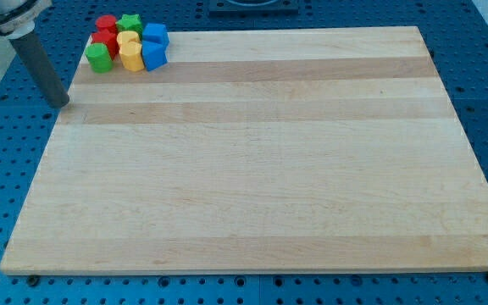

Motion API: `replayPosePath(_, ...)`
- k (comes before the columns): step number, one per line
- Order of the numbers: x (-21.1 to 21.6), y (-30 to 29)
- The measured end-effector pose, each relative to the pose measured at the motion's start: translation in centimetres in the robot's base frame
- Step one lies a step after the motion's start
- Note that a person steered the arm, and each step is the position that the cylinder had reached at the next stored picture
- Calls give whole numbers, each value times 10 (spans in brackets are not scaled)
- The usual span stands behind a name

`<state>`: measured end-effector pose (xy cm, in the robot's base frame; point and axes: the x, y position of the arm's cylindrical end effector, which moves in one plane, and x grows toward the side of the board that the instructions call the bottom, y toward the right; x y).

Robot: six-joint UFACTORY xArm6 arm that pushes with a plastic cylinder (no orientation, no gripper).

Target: Move the arm to the top right of the blue cube

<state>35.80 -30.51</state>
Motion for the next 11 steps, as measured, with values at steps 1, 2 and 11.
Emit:
replayPosePath(1, -11, 0)
replayPosePath(2, -73, 0)
replayPosePath(11, -167, 96)
